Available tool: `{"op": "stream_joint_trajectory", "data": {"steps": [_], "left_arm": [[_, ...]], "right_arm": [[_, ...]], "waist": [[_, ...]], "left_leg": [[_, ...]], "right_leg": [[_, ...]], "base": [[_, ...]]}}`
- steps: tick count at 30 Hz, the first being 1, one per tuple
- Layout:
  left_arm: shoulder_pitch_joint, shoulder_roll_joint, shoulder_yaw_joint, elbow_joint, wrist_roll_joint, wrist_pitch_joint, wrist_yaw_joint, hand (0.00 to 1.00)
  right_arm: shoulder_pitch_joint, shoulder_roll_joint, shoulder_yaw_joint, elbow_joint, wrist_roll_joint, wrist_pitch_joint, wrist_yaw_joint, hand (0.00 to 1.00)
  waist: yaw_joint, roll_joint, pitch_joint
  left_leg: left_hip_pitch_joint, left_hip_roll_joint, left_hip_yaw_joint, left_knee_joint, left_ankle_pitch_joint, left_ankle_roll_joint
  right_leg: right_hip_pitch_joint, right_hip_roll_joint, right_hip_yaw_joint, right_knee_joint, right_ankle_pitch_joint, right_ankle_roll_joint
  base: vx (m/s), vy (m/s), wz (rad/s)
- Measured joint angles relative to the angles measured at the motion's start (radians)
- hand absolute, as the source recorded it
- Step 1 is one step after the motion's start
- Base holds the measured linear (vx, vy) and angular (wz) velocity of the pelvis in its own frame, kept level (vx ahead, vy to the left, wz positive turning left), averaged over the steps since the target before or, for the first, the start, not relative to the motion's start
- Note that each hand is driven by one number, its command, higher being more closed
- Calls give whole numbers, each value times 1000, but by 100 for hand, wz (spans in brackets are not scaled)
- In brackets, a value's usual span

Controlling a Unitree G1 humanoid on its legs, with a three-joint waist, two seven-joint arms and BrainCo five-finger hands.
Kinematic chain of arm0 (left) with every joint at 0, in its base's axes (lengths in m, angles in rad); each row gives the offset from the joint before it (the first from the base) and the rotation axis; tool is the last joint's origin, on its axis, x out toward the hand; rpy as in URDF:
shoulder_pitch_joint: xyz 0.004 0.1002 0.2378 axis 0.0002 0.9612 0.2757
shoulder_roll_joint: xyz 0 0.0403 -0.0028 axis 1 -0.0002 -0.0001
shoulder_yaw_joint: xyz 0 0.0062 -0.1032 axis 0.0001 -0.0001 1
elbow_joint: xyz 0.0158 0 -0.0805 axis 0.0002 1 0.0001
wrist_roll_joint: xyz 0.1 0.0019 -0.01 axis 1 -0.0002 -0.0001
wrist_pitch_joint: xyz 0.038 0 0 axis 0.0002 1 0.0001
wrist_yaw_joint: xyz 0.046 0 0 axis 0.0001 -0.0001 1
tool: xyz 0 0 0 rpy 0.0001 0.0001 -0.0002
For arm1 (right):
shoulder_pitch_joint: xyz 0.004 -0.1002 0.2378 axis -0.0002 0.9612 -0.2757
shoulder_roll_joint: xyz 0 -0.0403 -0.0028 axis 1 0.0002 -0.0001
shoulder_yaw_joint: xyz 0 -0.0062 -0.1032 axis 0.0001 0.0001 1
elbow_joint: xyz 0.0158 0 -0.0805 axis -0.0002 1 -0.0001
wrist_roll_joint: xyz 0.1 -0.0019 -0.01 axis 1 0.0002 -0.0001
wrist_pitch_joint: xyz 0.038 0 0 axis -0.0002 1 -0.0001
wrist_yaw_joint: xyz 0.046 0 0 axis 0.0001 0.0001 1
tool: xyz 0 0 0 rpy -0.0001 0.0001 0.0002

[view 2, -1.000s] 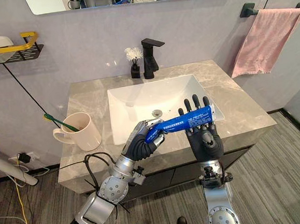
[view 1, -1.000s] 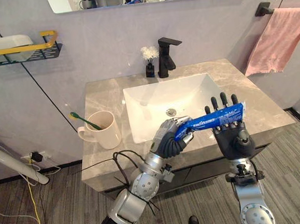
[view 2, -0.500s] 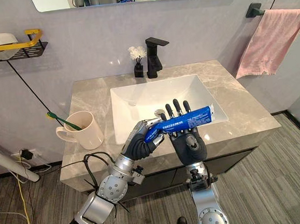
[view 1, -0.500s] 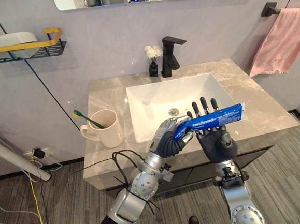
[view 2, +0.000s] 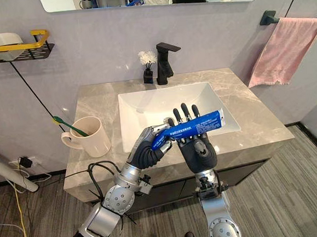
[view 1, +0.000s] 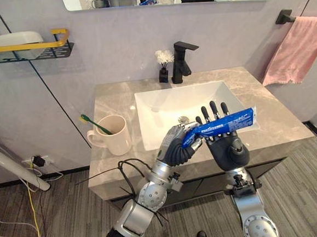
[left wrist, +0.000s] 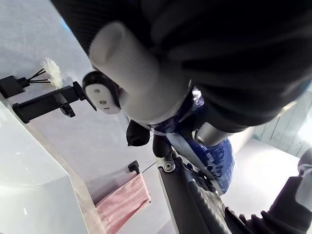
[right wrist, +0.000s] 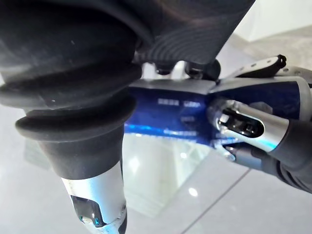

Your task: Organize washtable

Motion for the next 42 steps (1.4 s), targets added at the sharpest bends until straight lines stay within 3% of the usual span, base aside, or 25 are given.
{"op": "stream_joint_trajectory", "data": {"steps": [9, 10, 30, 31, 42], "left_arm": [[0, -1, -2, 7, -8, -26, -2, 100], [0, -1, -2, 7, -8, -28, -2, 100], [34, -3, -7, 9, -10, -44, -22, 100], [34, -3, -6, 9, -10, -44, -22, 0], [40, -5, 55, 10, -9, -32, 11, 0]], "right_arm": [[0, 3, -71, -38, -7, 0, -15, 0], [-1, 3, -71, -40, -7, 0, -15, 100], [-39, 45, -74, -40, -34, -2, -37, 100], [-39, 46, -74, -40, -41, -4, -38, 100], [-99, 65, -103, -26, -127, -49, -132, 100]], "waist": [[-2, 0, 0], [-1, 0, 0], [-1, 3, 2], [0, 3, 2], [1, 4, 2]], "left_leg": [[5, 0, 23, -3, -1, 0], [5, 0, 24, -3, -1, 0], [4, -1, 7, -4, -1, 1], [4, -1, 6, -4, -1, 1], [4, -1, -18, -4, 1, 0]], "right_leg": [[-14, 1, 22, 0, 1, 0], [-16, 2, 23, 0, 1, -1], [-2, 0, 5, 0, -1, -2], [-1, 0, 4, 0, -1, -2], [13, -1, -21, 0, -4, -6]], "base": [[-15, 1, -7], [-31, 3, -4], [-2, 0, 2], [-3, 0, 3], [-12, -2, 6]]}}
